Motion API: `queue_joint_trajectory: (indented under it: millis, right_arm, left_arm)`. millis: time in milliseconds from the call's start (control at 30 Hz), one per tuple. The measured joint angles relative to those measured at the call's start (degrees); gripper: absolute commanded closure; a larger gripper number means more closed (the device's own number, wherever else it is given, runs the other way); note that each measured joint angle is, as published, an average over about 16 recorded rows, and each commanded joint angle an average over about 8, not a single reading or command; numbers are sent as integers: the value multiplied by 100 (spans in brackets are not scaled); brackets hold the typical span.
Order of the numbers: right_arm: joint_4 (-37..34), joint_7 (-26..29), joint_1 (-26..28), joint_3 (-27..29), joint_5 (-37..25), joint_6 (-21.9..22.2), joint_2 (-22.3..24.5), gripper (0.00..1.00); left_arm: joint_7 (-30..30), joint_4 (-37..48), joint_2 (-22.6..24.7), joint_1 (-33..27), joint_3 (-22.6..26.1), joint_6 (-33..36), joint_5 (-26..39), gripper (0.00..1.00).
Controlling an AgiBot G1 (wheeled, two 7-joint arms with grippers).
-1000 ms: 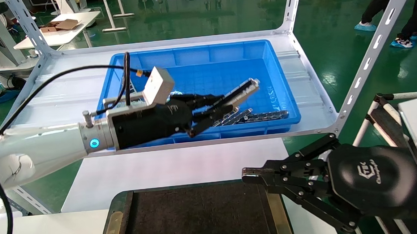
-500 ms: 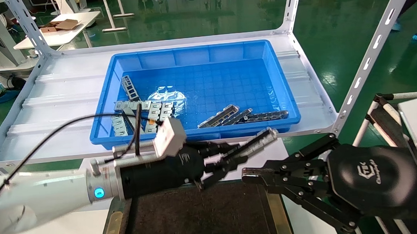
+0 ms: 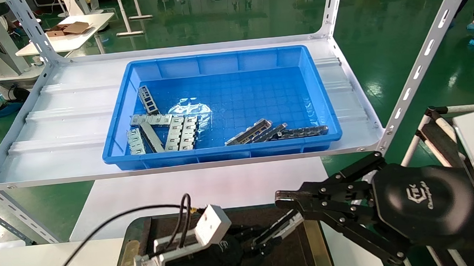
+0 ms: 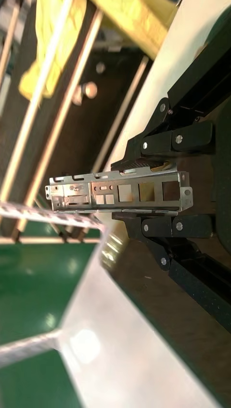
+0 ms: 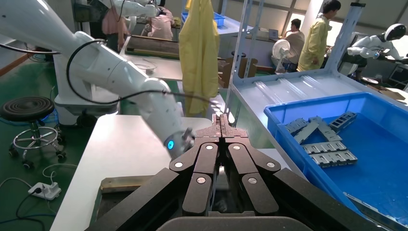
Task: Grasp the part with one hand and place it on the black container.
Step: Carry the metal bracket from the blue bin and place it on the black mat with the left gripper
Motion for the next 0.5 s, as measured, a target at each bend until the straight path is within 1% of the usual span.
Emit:
queue_joint_trajectory:
  millis: [233,500]
  right_arm:
    - [0,0,0,-1,1,0,0,100]
    - [0,-1,0,-2,1,1,1,100]
  left_arm:
    - [-351,-79,273,464,94,-1161,-57,100]
    - [-802,-58,684,707,244,-2416,-178,100]
